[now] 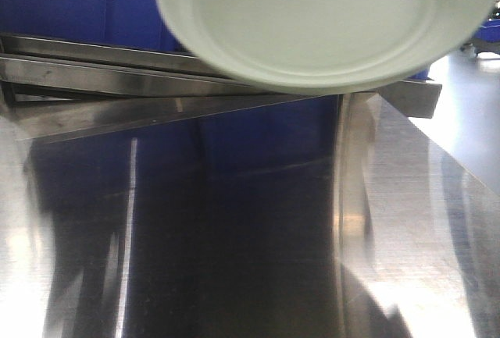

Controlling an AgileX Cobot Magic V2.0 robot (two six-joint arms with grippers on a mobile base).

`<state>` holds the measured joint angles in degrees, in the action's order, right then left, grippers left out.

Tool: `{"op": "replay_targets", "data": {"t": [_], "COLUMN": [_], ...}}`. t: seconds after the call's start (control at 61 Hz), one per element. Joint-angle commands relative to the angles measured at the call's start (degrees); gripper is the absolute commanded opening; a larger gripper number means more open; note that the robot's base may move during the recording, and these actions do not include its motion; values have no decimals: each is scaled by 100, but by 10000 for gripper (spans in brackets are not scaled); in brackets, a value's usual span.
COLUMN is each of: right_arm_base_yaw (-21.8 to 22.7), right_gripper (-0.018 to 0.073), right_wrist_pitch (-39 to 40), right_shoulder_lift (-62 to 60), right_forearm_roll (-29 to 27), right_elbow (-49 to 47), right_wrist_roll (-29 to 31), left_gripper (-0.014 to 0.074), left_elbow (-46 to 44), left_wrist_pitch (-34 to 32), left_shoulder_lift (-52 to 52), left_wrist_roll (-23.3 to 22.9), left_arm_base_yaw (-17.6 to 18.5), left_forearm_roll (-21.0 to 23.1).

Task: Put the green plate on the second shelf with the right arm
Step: 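Lift the plate off the table with the right gripper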

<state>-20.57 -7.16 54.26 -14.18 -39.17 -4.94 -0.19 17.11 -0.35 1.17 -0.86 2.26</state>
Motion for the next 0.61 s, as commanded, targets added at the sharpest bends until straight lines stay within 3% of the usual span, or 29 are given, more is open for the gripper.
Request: {"op": "replay_targets", "data": {"t": [0.0,0.393,0.59], "right_arm_base_yaw": [161,1024,1140], "right_gripper": [51,51,51], "right_wrist_pitch": [622,617,616], "right_shoulder_lift": [-524,-2489,-3053], "right_forearm_roll": [39,39,39], "right_elbow": [77,1486,1900], "right_wrist_roll": [27,31,31], "left_gripper": [124,124,124], "left_elbow": [229,229,229], "left_wrist_pitch": [-459,-459,-459], "left_shoulder_lift": [-122,-122,-122], "left_wrist_roll": [1,1,1], "left_arm_base_yaw": [5,5,5], "left_forearm_roll": [8,8,8]}}
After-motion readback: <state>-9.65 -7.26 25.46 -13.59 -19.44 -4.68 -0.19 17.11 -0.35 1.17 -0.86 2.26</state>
